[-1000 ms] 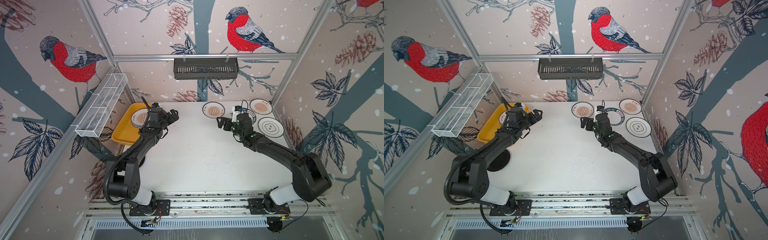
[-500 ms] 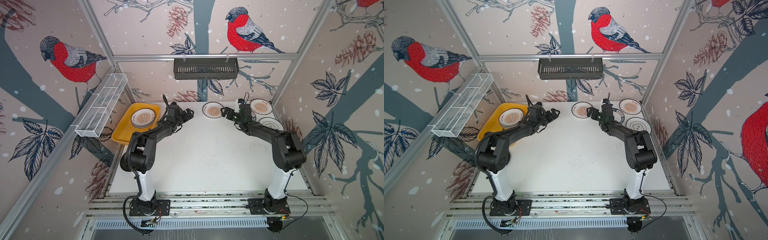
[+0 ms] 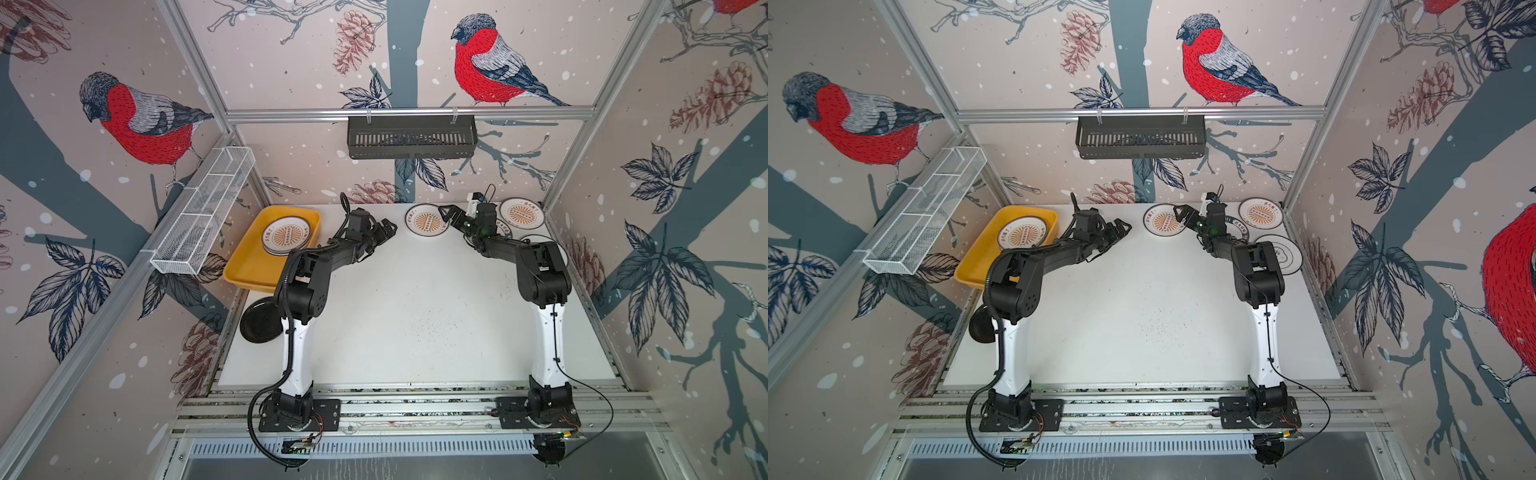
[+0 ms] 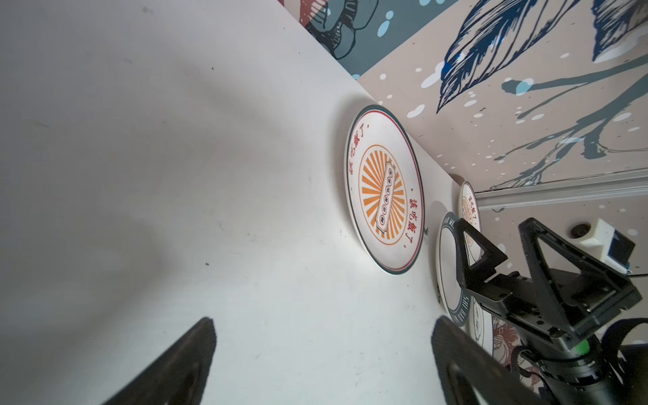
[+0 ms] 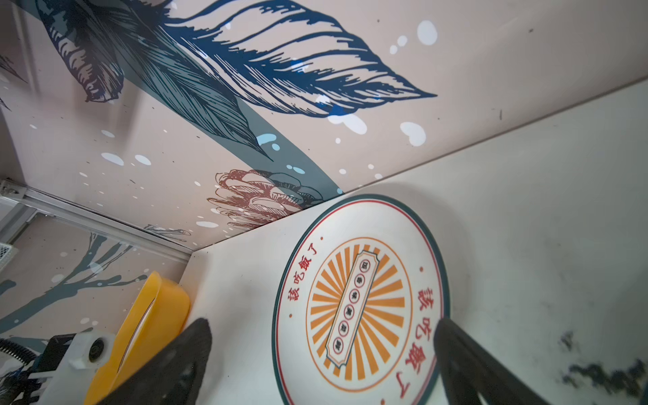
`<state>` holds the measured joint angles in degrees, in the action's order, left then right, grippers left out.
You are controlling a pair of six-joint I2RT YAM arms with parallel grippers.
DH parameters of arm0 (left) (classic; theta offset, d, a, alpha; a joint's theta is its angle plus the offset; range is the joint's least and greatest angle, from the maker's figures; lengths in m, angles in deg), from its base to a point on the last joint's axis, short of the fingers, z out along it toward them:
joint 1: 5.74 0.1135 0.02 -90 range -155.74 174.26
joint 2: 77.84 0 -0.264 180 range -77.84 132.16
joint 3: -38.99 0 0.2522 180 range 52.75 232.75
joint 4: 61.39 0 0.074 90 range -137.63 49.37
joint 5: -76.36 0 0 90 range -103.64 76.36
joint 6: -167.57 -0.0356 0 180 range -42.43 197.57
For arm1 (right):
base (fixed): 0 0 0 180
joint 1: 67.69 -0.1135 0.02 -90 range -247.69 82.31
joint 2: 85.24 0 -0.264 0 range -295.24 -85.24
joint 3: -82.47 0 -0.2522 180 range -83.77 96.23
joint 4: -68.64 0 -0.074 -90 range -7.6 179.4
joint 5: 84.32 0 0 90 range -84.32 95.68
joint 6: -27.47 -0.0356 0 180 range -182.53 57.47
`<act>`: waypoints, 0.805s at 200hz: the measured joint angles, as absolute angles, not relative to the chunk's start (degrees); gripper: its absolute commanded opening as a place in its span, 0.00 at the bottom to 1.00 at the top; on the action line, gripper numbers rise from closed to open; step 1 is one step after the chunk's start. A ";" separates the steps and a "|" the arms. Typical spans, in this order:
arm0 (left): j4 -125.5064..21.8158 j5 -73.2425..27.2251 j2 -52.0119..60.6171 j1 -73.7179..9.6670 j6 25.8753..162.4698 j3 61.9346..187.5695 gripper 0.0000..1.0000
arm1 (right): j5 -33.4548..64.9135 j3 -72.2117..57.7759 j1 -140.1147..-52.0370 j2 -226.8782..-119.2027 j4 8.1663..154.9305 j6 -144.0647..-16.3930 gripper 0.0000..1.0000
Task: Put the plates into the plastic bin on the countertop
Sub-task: 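Move both grippers to the sunburst plate at the far table edge, then grasp the sunburst plate rim with the left gripper beside the right gripper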
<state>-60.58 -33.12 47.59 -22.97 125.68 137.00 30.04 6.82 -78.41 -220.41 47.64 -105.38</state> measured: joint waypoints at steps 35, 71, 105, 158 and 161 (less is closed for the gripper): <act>-60.16 -33.30 51.45 -23.25 126.38 141.00 0.96 | 31.19 11.76 -78.22 -225.99 45.32 -109.73 0.99; -58.43 -33.47 55.24 -23.39 127.08 146.14 0.95 | 30.45 15.32 -78.72 -229.03 45.30 -112.26 0.99; -57.82 -34.57 58.10 -23.47 127.28 150.03 0.93 | 28.92 16.61 -79.70 -230.66 44.95 -114.01 0.99; -57.45 -35.88 62.14 -23.65 128.15 156.08 0.92 | 29.16 12.48 -81.36 -229.75 40.03 -115.96 0.99; -57.43 -35.88 62.25 -23.65 128.15 156.30 0.92 | 29.18 12.19 -81.32 -229.55 39.96 -116.35 1.00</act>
